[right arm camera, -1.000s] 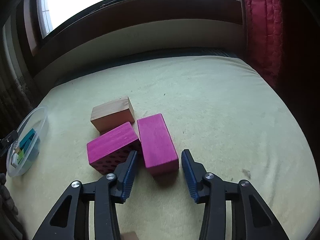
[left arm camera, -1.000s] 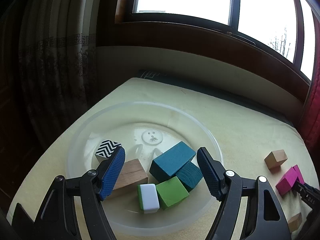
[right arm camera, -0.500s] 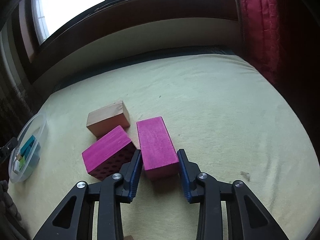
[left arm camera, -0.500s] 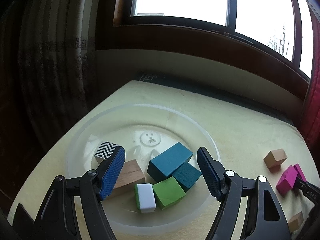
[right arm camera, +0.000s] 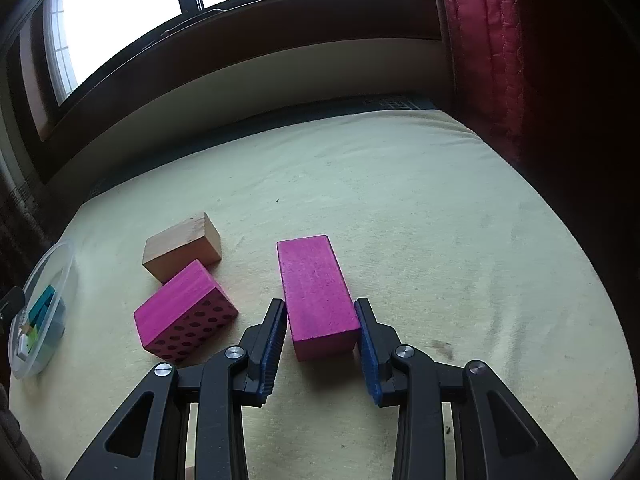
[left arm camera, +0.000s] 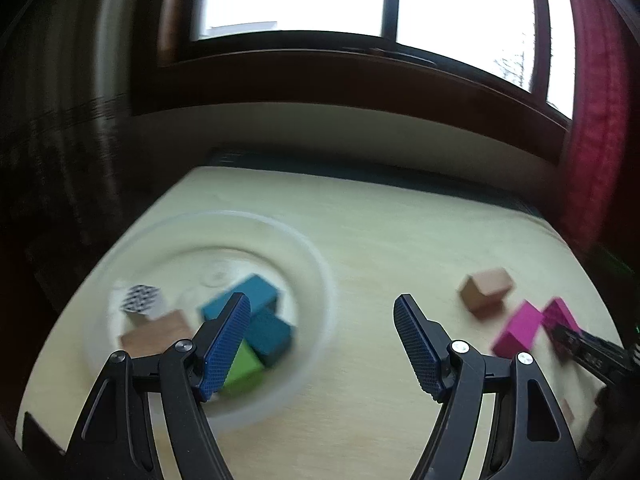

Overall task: Organize rigid objects
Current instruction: 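Move the left gripper to the dotted magenta block and grasp it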

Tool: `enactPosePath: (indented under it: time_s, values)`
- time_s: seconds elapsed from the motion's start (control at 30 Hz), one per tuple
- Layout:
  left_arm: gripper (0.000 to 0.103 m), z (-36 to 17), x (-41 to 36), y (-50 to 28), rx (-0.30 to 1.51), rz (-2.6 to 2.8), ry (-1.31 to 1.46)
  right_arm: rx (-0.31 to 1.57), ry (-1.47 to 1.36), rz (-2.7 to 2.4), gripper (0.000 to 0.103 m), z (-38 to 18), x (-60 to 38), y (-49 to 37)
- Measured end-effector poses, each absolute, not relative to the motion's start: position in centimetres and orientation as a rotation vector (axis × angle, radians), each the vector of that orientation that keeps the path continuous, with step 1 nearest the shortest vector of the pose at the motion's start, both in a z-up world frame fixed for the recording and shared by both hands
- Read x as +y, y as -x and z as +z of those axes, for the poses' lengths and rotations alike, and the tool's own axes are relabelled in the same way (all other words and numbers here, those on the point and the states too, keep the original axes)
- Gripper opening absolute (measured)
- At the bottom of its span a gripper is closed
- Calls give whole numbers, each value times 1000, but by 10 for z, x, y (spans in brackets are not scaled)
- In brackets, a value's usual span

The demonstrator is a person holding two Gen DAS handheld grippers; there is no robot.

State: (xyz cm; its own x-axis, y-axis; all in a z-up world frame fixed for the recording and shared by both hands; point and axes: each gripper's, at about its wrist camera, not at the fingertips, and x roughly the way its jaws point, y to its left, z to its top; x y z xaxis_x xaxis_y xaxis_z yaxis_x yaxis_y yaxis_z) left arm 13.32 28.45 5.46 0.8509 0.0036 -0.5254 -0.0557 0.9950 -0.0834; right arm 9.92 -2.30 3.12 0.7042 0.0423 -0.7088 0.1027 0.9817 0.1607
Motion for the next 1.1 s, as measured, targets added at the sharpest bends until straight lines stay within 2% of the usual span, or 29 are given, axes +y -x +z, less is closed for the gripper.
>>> enactPosePath:
  time_s: [0.43,0.73,1.1]
  values:
    - [75,43,207,-154,669,-185,1,790,-232,-15,37,29,-30,-101]
    - [75,35,175,-165,718,-284,-32,792,-275,-20,46,27,-40,-101]
    - [75,28,147,-174,739,-347,-92,784,-314,-37,50,27,-48,-101]
